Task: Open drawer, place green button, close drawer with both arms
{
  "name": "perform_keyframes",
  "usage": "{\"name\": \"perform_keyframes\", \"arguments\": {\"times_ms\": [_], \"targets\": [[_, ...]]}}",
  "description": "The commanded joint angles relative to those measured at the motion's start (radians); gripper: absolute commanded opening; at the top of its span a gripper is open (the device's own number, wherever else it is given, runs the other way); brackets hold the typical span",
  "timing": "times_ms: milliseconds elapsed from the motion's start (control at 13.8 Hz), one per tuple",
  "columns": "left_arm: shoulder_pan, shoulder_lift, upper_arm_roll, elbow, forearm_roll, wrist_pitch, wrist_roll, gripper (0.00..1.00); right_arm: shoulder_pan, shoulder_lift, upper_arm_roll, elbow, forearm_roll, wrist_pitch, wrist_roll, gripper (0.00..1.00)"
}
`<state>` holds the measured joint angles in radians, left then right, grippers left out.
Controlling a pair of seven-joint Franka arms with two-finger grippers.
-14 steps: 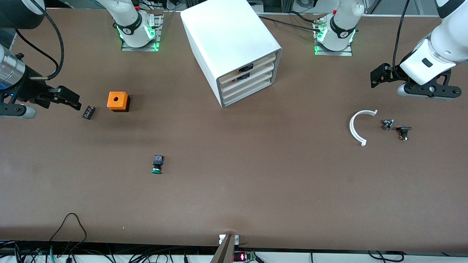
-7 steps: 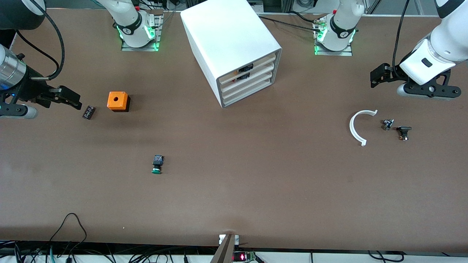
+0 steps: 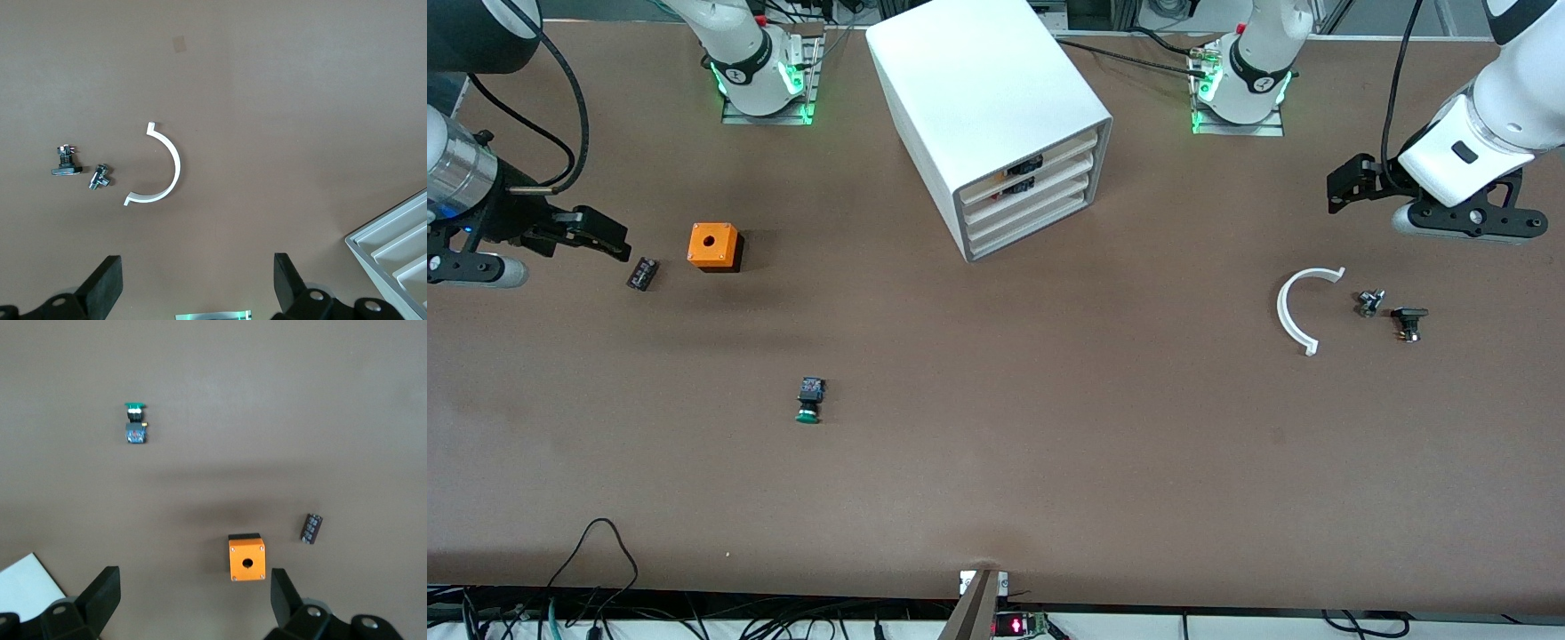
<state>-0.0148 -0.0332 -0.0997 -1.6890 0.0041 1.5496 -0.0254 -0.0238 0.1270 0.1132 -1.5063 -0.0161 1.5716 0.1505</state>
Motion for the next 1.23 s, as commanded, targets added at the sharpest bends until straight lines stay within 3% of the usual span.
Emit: {"name": "perform_keyframes", "arguments": {"times_ms": [0, 506, 1013, 1157], "targets": [[-0.004, -0.005, -0.008, 0.017, 0.005, -0.025, -0.007, 1.00, 0.005, 0.011, 0.005, 0.014, -0.001, -0.010, 0.008, 1.00], [-0.002, -0.004, -0.035, 0.029, 0.007, -0.026, -0.011, 1.00, 0.039, 0.075, 0.005, 0.011, 0.004, 0.028, 0.001, 1.00], [-0.004, 0.001, -0.035, 0.029, 0.002, -0.045, -0.008, 1.00, 0.102, 0.177, 0.005, 0.008, 0.004, 0.168, 0.021, 1.00], [-0.001, 0.012, -0.034, 0.028, -0.089, -0.120, -0.007, 1.00, 0.110, 0.213, 0.005, 0.002, 0.005, 0.220, 0.023, 1.00]]}}
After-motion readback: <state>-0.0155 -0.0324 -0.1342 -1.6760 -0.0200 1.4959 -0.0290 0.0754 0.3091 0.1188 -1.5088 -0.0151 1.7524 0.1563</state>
